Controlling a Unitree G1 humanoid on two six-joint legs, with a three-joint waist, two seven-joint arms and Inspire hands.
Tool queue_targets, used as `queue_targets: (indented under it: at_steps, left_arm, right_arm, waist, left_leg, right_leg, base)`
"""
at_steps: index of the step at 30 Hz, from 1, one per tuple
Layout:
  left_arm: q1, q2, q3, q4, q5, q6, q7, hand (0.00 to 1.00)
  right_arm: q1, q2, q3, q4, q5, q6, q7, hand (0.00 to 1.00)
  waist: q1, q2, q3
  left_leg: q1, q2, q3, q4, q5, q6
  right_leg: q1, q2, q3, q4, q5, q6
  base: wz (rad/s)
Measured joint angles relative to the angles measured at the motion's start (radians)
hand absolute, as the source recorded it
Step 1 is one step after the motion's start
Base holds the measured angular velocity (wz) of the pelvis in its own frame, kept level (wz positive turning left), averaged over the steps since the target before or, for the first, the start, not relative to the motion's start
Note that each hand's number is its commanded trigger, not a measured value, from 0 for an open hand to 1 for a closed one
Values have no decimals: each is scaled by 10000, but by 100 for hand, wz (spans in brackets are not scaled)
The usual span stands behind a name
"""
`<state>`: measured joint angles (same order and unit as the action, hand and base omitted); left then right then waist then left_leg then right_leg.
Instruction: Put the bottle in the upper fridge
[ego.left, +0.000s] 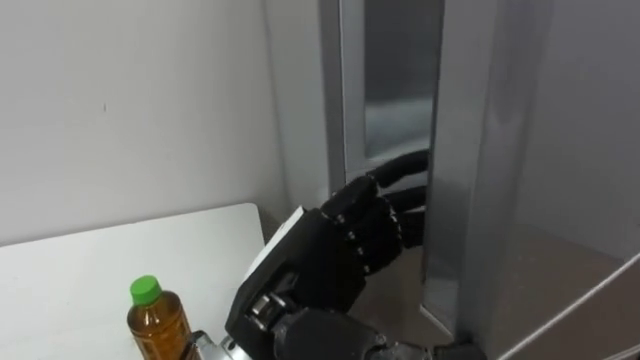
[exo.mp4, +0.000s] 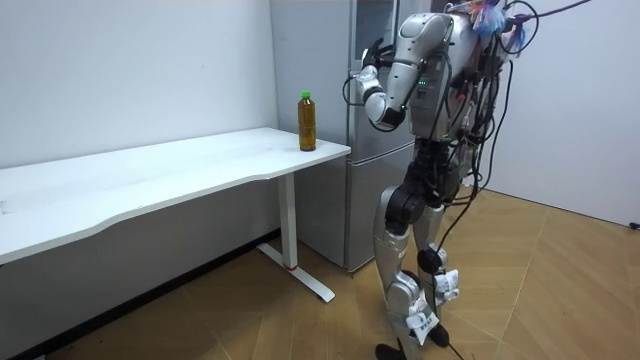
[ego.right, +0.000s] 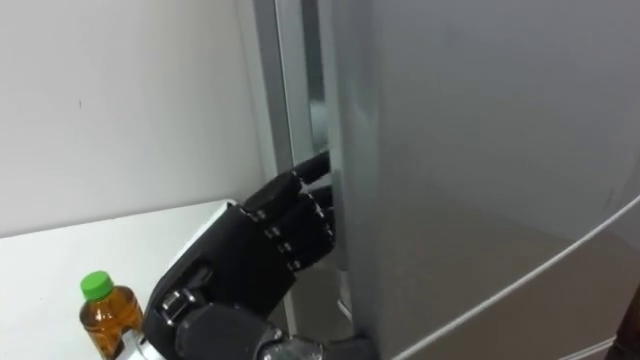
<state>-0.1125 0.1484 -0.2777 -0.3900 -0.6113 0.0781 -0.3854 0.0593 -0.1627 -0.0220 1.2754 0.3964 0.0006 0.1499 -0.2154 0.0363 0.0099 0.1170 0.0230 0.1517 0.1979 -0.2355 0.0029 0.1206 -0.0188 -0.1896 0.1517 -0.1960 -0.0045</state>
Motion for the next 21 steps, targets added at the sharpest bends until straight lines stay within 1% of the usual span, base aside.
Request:
queue_targets:
  at_steps: [2, 4, 7, 9, 11, 13, 15, 17, 18, 19, 20, 21]
  left_arm:
    - [-1, -2, -7, 4, -48, 26, -183, 0]
    - [-3, -2, -100, 9, -51, 37, -243, 0]
    - [-10, -23, -204, 9, -58, 37, -384, 0]
    - [-12, -29, -296, 9, -60, 37, -461, 0]
    - [-17, -38, -404, 9, -60, 43, -589, 0]
    - [-15, -26, -601, 9, -26, 64, -778, 0]
    - [-20, -24, -714, 17, -23, 96, -860, 0]
    - [-20, 1, -873, 88, 147, 236, -928, 0]
    - [-20, 44, -1001, 174, 383, 371, -1024, 0]
    - [-20, 103, -1120, 279, 520, 493, -1038, 0]
    - [-20, 119, -1127, 332, 613, 546, -1044, 0]
    - [-26, 171, -1184, 374, 759, 679, -1049, 0]
  right_arm:
    - [2, -29, 4, -2, 25, 3, 67, 0]
    - [19, -45, 14, -1, 331, 7, 67, 0]
    - [50, -76, 24, -3, 521, 7, 64, 0]
    - [47, -81, 31, -3, 610, 8, 64, 0]
    - [66, -81, 22, -3, 670, 9, 64, 0]
    - [42, -73, 10, -9, 671, 10, 63, 0]
    - [20, -72, 13, -9, 668, 9, 65, 0]
    - [3, -72, 11, -12, 668, 9, 66, 0]
    - [-12, -74, 6, -19, 660, 7, 68, 0]
    - [-10, -88, 3, -30, 660, 6, 71, 0]
    - [-31, -93, 5, -39, 659, 6, 76, 0]
    - [-27, -90, 10, -90, 667, 6, 119, 0]
  waist:
    - [1, 23, 5]
    - [-1, 95, 27]
    - [-1, 174, 20]
    - [-7, 186, 19]
    - [-47, 187, 18]
    - [-163, 200, 17]
    - [-274, 210, 14]
    - [-347, 237, 19]
    - [-382, 279, 33]
    - [-450, 317, 45]
    - [-508, 328, 52]
    - [-625, 335, 53]
  left_leg:
    - [14, -1, 56, 0, 0, 0]
    - [15, -6, 121, -1, 0, 0]
    - [-21, -2, 221, -5, 0, 0]
    - [-35, 13, 342, -7, 0, 0]
    - [-26, 16, 389, -6, 0, 0]
    - [-23, 13, 458, -9, 0, 0]
    - [-6, 24, 677, -11, 0, 0]
    - [3, 31, 738, -11, 0, 0]
    - [1, 48, 856, -10, 0, 0]
    - [-6, 65, 955, -10, 0, 0]
    - [-7, 71, 960, -11, 0, 0]
    - [-6, 84, 1008, -10, 0, 0]
  right_leg:
    - [-6, 3, 80, 0, 8, 13]
    - [-24, 6, 182, -6, 18, 29]
    - [-111, 7, 278, 10, 23, 34]
    - [-162, 18, 369, 16, 27, 27]
    - [-166, 21, 428, 12, 28, 26]
    - [-173, 16, 459, 7, 39, 30]
    - [-191, 15, 514, 9, 46, 31]
    - [-217, 17, 579, 11, 56, 27]
    - [-272, 26, 655, 32, 64, 20]
    - [-351, 36, 722, 70, 72, 13]
    - [-375, 44, 759, 82, 75, 8]
    - [-400, 56, 798, 90, 83, -5]
  base:
    - [-8]
    - [-8]
    - [-9]
    - [-14]
    - [-11]
    - [-5]
    - [-12]
    - [-16]
    - [-24]
    - [-26]
    - [-26]
    - [-20]
